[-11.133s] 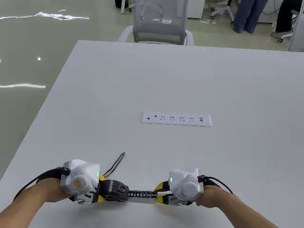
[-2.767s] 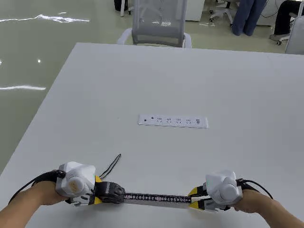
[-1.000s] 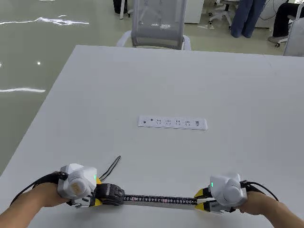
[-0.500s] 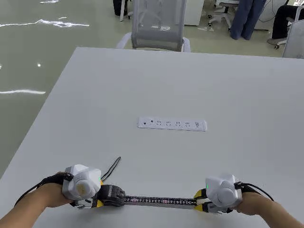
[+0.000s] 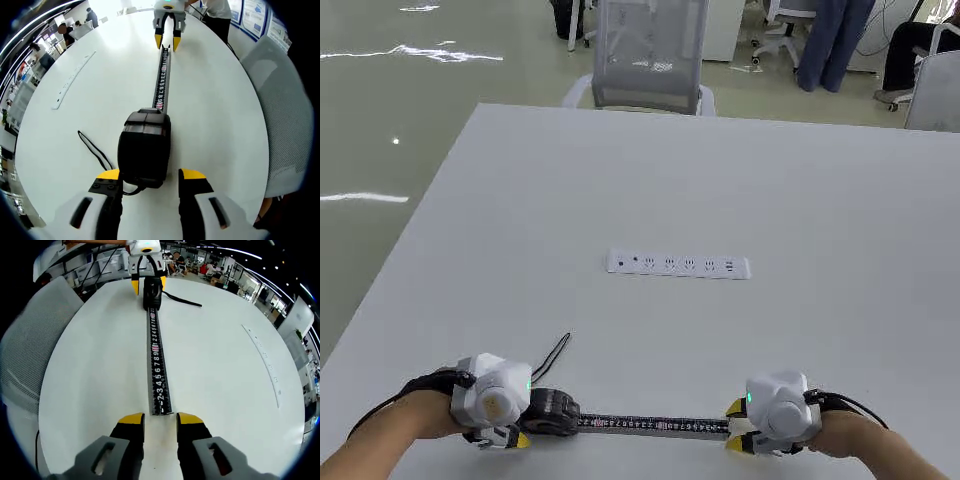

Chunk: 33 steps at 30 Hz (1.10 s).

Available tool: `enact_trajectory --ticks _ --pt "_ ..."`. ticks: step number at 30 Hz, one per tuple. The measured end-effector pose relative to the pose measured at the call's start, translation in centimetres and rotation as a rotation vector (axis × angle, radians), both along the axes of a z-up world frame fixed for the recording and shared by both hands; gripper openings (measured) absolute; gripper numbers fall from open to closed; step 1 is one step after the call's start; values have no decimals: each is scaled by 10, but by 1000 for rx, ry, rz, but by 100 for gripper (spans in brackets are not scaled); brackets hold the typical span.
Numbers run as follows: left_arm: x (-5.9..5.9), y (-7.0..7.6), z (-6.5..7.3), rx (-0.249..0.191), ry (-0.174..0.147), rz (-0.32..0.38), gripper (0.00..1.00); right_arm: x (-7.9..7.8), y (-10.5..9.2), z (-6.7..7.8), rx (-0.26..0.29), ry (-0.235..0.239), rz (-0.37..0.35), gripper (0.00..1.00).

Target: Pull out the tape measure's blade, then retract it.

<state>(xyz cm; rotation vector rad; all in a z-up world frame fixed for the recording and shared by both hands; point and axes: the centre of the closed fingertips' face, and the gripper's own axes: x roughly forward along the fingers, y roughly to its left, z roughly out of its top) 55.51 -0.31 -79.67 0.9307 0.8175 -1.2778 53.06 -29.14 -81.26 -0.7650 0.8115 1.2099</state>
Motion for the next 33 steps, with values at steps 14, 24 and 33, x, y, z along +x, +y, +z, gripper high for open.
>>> enact_trajectory --ticks 14,24,33 --pt "-15 18 8 -69 15 120 52 -8 -13 16 39 -24 -115 39" --pt "-24 29 13 -123 10 211 57 -18 -20 28 85 -37 -210 46" --pt "-34 37 18 -170 35 324 65 -27 -23 38 125 -49 -298 55"
